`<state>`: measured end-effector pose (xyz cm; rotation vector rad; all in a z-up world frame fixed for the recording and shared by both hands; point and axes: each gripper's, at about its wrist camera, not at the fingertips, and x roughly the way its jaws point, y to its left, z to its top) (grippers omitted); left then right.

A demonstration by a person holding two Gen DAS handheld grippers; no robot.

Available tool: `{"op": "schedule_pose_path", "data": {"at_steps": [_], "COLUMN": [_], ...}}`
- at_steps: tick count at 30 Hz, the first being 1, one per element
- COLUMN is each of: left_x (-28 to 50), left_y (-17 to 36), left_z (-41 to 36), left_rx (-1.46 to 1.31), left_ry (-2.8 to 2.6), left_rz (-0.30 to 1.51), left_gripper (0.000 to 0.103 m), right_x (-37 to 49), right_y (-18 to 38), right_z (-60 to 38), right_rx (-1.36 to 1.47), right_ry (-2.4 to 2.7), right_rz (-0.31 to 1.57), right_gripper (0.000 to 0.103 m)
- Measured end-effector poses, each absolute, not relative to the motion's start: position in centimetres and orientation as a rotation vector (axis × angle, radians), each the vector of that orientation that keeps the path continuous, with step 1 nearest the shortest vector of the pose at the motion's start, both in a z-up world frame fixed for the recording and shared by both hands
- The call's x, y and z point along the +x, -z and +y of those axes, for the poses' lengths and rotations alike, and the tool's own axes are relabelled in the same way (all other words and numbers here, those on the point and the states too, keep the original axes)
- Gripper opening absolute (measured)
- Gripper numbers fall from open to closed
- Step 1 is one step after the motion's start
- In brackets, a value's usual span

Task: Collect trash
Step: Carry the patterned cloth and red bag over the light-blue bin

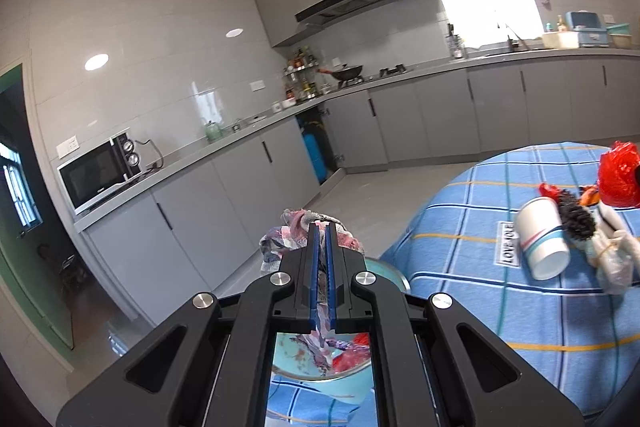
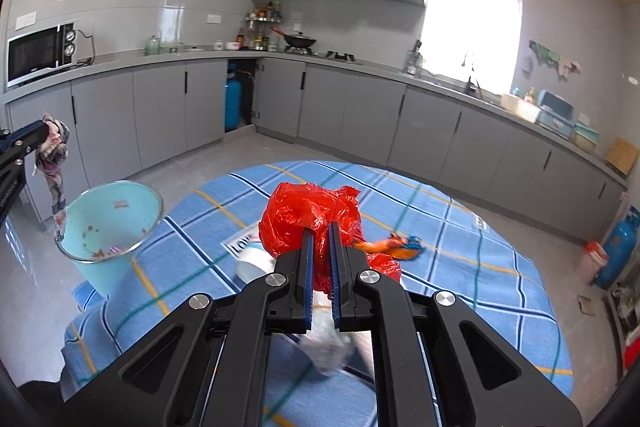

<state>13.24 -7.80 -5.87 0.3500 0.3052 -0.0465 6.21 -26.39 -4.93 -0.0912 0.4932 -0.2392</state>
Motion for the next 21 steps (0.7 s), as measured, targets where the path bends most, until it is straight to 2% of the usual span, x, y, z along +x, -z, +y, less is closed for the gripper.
{"op": "schedule_pose_path", "data": {"at_steps": [21], "left_x": [17.0], "left_y": [6.6], "left_z": [-3.9], "left_rx": [0.386], "left_ry": [-0.074], "left_rz": [0.311], "left_gripper": [0.003], "right_x": [10.8], "right_y": [3.8], "right_z": [-20.8], "right_rx": [-0.144], "right_ry": [0.136], "right_rz": [0.464], "right_gripper": [0.008]}}
